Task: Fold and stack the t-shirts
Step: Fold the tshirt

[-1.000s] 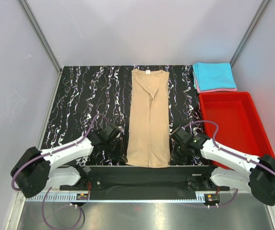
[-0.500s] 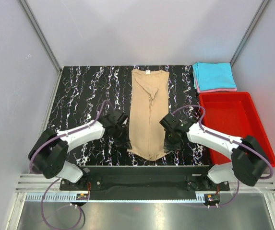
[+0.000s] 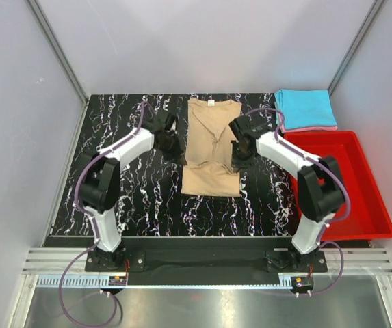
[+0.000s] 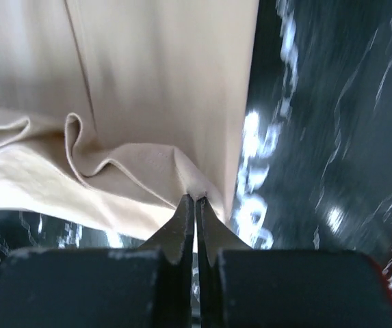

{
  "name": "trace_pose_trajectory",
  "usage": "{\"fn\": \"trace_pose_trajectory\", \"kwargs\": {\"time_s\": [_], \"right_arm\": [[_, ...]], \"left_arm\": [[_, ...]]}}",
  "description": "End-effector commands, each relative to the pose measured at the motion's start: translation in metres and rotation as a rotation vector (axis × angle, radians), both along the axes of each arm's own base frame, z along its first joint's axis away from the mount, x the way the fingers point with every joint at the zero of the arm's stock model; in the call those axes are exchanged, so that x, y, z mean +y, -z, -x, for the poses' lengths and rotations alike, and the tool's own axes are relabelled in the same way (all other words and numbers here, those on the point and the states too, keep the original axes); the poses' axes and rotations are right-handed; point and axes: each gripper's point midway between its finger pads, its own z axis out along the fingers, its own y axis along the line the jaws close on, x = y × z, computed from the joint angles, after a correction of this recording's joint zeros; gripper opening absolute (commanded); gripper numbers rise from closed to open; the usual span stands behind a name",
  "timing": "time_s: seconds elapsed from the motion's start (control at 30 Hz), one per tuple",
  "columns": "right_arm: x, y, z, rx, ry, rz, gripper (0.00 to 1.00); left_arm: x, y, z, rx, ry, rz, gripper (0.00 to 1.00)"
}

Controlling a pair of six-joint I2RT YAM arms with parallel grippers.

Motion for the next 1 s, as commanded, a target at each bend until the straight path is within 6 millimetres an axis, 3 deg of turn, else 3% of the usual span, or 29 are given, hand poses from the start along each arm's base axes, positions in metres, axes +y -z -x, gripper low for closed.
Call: {"fn": "trace_pose_trajectory", "kwargs": {"time_s": [0.0, 0.03, 0.07, 0.1, 0.13, 0.17, 0.2, 0.23, 0.4, 0.67, 0.83, 0.97], "right_arm": [[-0.009, -0.007, -0.042, -0.055, -0.073, 0.059, 0.00], [-0.007, -0.016, -0.058, -0.085, -0.072, 0.047, 0.00], [-0.007, -0.005, -0.063, -0.058, -0.074, 0.050, 0.00], [-0.013, -0.004, -0.072, -0.054, -0.062, 0.047, 0.00], [-0.012, -0.010, -0.083, -0.070, -0.057, 0.037, 0.00], [-0.011, 0.000, -0.087, -0.043, -0.060, 0.039, 0.00], [-0.016, 0.002, -0.092, -0.036, -0.057, 0.040, 0.00], [-0.016, -0.003, -0.100, -0.049, -0.056, 0.035, 0.00], [-0.018, 0.003, -0.116, -0.033, -0.050, 0.003, 0.00], [-0.015, 0.008, -0.140, -0.038, -0.062, -0.023, 0.00], [-0.021, 0.011, -0.153, -0.052, -0.048, -0.025, 0.04], [-0.024, 0.000, -0.174, -0.095, -0.035, -0.044, 0.12]], "left_arm": [[-0.005, -0.020, -0.048, -0.064, 0.026, 0.048, 0.00], [-0.006, -0.018, -0.054, -0.057, 0.028, 0.049, 0.00], [-0.006, -0.007, -0.061, -0.036, 0.030, 0.043, 0.00], [-0.008, -0.015, -0.075, -0.056, 0.027, 0.066, 0.00], [-0.007, 0.000, -0.078, -0.014, 0.023, 0.058, 0.00], [-0.006, 0.003, -0.083, -0.008, 0.018, 0.062, 0.00], [-0.005, -0.002, -0.093, -0.016, 0.009, 0.078, 0.00], [-0.004, 0.005, -0.098, -0.003, 0.003, 0.083, 0.00], [0.000, 0.002, -0.125, -0.035, -0.017, 0.119, 0.00], [0.001, 0.015, -0.145, -0.023, -0.047, 0.151, 0.00], [-0.003, 0.015, -0.154, -0.041, -0.042, 0.189, 0.06], [0.000, 0.003, -0.166, -0.086, -0.068, 0.213, 0.25]]}}
